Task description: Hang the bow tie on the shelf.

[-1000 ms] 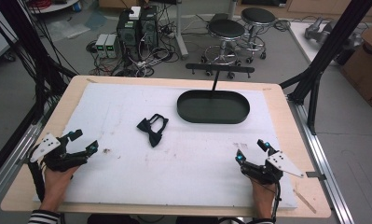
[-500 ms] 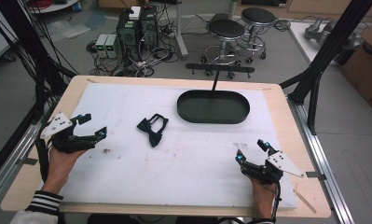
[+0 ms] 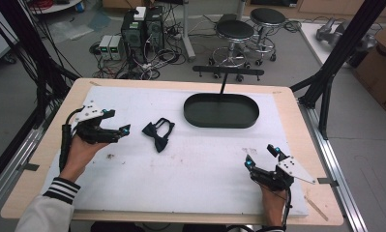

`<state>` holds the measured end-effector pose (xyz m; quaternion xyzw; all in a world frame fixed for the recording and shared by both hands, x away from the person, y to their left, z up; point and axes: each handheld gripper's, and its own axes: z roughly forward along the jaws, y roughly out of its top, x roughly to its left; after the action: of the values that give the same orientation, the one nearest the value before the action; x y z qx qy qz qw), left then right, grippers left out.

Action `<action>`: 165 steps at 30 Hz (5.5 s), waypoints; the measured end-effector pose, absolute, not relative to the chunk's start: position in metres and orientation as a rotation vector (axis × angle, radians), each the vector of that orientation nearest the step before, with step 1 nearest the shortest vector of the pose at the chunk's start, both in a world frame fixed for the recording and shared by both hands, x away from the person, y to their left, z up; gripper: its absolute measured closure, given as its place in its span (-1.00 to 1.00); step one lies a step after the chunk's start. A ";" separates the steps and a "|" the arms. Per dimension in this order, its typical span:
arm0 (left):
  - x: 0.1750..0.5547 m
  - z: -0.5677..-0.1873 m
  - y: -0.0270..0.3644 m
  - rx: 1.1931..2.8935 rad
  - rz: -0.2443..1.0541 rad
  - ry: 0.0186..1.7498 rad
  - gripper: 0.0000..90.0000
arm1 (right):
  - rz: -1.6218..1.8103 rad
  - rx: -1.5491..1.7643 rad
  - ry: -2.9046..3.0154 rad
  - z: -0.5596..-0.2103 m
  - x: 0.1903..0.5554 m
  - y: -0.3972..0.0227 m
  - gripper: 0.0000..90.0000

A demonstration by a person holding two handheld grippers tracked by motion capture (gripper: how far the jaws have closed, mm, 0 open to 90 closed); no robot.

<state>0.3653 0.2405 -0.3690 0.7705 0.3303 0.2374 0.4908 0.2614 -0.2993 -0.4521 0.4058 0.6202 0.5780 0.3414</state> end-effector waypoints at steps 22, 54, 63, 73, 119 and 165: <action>0.427 -0.359 0.169 2.141 0.547 0.782 -0.51 | 1.480 1.073 1.581 -0.452 0.260 -0.298 -0.78; 0.477 -0.394 0.124 2.454 0.256 0.997 -0.36 | 1.485 1.087 1.565 -0.453 0.260 -0.299 -0.78; 0.477 -0.402 0.117 2.493 0.230 1.002 -0.25 | 1.490 1.086 1.563 -0.453 0.259 -0.299 -0.78; 0.481 -0.407 0.118 2.513 0.192 1.013 -0.21 | 1.492 1.081 1.555 -0.453 0.260 -0.300 -0.78; 0.481 -0.409 0.116 2.553 0.251 1.098 0.90 | 1.499 1.084 1.542 -0.453 0.259 -0.301 -0.78; 0.456 -0.349 0.139 1.773 0.373 0.838 0.92 | 1.494 1.091 1.547 -0.453 0.259 -0.300 -0.78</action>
<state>0.4561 0.1387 -0.3488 0.7464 0.3528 0.1569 0.5420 0.2586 -0.3000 -0.4529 0.4226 0.5992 0.5788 0.3570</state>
